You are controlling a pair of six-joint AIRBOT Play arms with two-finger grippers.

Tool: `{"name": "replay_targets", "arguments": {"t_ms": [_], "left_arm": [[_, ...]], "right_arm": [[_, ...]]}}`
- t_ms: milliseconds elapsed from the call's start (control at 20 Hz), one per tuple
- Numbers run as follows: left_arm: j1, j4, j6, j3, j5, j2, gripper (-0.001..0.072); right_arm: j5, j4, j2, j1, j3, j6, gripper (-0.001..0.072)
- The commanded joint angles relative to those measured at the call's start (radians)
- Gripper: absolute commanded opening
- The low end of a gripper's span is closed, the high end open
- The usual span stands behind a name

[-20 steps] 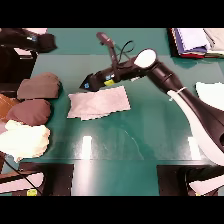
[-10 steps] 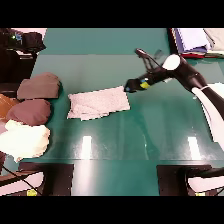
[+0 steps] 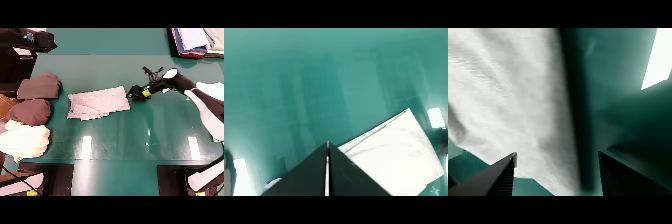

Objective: Fold the shirts.

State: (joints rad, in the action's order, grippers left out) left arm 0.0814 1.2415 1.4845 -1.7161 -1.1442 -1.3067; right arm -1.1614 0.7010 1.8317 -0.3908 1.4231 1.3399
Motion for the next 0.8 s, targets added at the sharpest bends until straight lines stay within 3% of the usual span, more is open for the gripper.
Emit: {"name": "replay_targets", "arguments": {"t_ms": [0,50,200,350,750], "left_arm": [[0.013,-0.013,0.0,0.0,0.007,0.0,0.0025],[0.013,-0.016,0.0,0.0,0.006,0.0,0.0025],[0.013,-0.039,0.0,0.0,-0.002,0.0,0.0025],[0.027,-0.045,0.0,0.0,0.002,0.0,0.0023],[0.2,-0.044,-0.027,0.0,0.001,0.0,0.0024]], "right_arm": [[0.006,-0.082,0.115,-0.079,0.119,-0.005,0.0512],[0.004,-0.085,0.143,-0.101,0.157,-0.005,0.047],[-0.043,-0.076,0.209,-0.153,0.259,-0.007,0.0041],[-0.037,-0.057,0.19,-0.146,0.312,-0.025,0.001],[-0.085,0.343,-0.121,0.202,0.332,0.121,0.001]]}}
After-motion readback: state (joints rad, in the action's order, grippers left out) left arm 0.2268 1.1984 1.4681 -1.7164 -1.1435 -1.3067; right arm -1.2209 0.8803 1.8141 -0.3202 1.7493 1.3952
